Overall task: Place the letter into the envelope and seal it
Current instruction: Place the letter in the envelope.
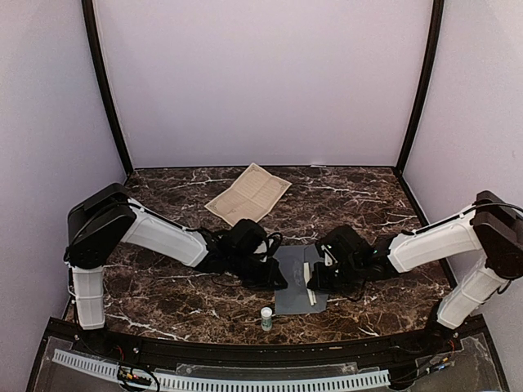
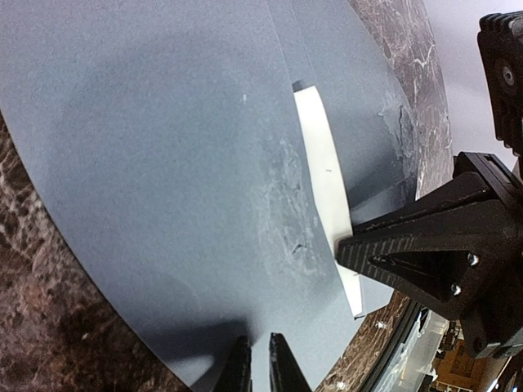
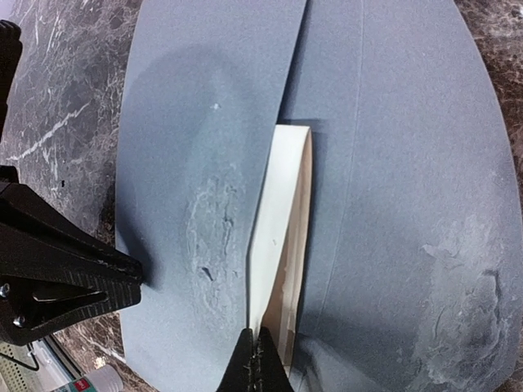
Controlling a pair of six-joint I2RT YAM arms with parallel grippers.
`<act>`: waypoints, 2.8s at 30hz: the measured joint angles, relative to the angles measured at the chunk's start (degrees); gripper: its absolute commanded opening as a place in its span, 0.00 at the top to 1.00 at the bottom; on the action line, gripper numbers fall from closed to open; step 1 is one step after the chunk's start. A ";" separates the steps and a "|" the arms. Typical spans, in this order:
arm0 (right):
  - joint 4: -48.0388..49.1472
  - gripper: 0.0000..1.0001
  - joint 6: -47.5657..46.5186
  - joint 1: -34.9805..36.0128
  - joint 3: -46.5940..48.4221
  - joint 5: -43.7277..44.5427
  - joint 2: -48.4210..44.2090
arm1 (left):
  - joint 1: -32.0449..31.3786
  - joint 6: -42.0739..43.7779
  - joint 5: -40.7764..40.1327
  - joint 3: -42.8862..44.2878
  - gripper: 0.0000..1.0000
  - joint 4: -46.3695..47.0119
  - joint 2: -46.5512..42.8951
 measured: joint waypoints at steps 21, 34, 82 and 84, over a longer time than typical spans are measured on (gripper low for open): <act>-2.36 1.00 0.09 0.00 0.00 2.03 -2.60 | -0.04 0.96 -8.11 -2.78 0.62 -5.01 -6.73; -2.45 1.00 0.20 0.00 0.00 2.21 -2.58 | -0.04 0.07 -8.02 -3.08 0.68 -5.20 -5.77; -0.66 0.77 -0.15 0.02 0.00 0.74 -1.90 | -0.59 2.03 -9.53 0.04 0.70 -5.99 -3.74; -2.62 0.71 -0.13 0.02 0.00 1.46 -4.83 | -0.37 2.64 -11.04 0.02 0.60 -7.50 -5.66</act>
